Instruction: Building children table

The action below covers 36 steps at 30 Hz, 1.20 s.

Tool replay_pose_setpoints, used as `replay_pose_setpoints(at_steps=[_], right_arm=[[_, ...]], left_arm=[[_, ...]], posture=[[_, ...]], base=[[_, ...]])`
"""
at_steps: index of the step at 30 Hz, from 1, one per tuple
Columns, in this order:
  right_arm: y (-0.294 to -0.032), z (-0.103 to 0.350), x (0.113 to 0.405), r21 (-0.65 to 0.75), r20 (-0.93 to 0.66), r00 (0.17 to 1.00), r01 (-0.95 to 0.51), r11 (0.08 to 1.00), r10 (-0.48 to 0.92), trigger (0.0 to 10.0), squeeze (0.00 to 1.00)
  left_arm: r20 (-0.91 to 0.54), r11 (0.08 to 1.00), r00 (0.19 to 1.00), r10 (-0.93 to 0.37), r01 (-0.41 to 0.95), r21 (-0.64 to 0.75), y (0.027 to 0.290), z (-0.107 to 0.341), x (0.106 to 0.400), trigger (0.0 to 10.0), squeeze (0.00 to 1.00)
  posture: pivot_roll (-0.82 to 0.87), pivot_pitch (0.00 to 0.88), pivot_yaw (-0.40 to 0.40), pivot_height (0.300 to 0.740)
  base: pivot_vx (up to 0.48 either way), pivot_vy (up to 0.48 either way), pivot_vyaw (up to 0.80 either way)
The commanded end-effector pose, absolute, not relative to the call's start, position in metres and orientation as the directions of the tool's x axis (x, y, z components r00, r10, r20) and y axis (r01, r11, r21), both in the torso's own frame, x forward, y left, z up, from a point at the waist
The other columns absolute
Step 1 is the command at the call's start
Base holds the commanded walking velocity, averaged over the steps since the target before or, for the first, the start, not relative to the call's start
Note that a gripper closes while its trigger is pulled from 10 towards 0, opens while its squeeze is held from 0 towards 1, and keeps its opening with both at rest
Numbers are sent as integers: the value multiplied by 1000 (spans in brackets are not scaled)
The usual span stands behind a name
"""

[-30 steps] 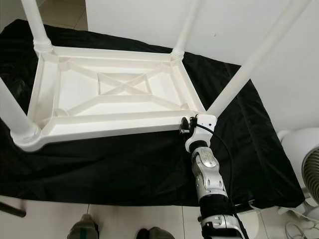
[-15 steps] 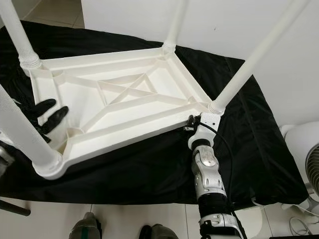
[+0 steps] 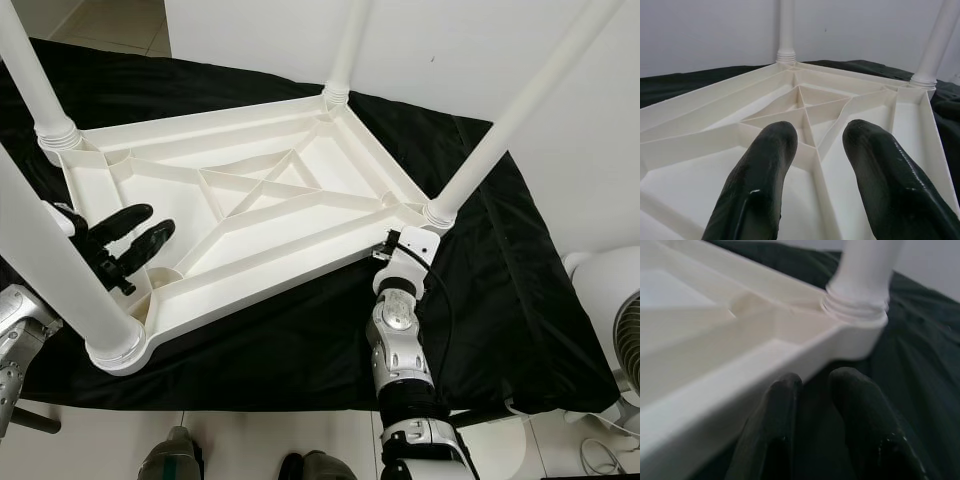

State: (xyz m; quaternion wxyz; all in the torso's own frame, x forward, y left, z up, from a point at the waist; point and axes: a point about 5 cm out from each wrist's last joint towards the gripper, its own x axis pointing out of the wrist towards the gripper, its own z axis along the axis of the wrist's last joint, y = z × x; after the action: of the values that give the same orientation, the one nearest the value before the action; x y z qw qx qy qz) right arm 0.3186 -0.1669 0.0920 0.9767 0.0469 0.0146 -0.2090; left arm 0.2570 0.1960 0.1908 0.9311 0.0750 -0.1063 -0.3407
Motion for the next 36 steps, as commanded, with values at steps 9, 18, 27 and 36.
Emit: replay_pose_setpoints(at_steps=[9,18,27,36], right_arm=[[-172,82,308,93,-41,878,479,873,-478,10000,0],[-179,84,319,122,-37,904,427,896,-425,10000,0],[-186,86,331,113,-51,917,398,910,-395,10000,0],[-190,94,343,125,-37,960,279,952,-277,10000,0]], left_arm=[[123,653,643,-756,729,205,168,181,266,10000,0],[145,616,599,-788,761,205,156,187,262,10000,0],[176,566,539,-824,802,193,134,189,253,10000,0],[194,520,488,-851,834,186,115,189,245,10000,0]], posture=[[208,85,-174,740],[203,73,-164,740],[216,67,-176,740],[212,70,-172,740]], base=[[0,0,0],[0,0,0],[0,0,0],[0,0,0]])
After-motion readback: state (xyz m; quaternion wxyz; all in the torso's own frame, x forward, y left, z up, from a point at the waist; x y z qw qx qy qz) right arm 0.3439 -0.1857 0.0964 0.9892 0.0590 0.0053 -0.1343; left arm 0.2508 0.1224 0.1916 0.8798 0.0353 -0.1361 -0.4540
